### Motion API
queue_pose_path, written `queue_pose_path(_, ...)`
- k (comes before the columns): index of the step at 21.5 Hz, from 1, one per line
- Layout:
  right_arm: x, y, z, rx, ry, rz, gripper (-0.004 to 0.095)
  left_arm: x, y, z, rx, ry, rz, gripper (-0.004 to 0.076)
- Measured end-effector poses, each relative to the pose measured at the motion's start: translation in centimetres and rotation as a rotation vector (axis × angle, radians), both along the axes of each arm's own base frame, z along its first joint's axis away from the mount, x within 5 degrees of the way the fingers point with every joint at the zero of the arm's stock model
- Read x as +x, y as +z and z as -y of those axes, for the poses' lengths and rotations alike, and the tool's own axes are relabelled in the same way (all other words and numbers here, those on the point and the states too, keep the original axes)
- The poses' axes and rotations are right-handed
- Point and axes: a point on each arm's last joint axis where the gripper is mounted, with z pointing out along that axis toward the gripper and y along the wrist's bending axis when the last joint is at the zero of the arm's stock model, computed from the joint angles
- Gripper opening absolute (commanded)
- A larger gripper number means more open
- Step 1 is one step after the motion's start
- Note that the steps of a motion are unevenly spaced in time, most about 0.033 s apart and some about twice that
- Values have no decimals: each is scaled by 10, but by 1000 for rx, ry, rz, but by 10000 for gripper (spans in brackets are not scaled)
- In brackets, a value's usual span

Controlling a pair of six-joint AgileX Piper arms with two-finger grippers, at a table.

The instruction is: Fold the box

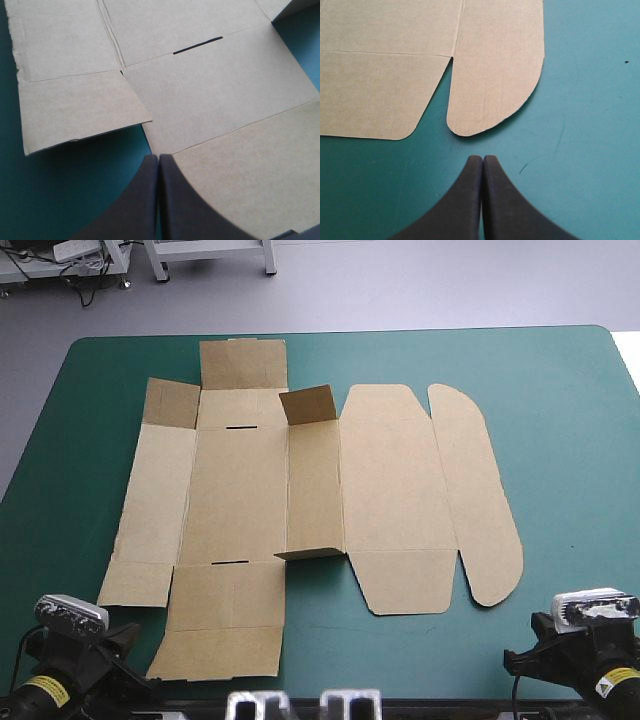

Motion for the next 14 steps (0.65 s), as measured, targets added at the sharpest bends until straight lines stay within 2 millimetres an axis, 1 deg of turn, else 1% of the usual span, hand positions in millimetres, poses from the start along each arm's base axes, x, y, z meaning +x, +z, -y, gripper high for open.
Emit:
queue_pose_path(9,0,0,0,0,0,0,-17,1,0,0,-1,6,-6,-9)
queue_pose_path(11,0,0,0,0,0,0,-17,4,1,0,19,12,-22,-9)
queue_pose_path(14,0,0,0,0,0,0,-17,16,15,-2,73,30,-32,-9)
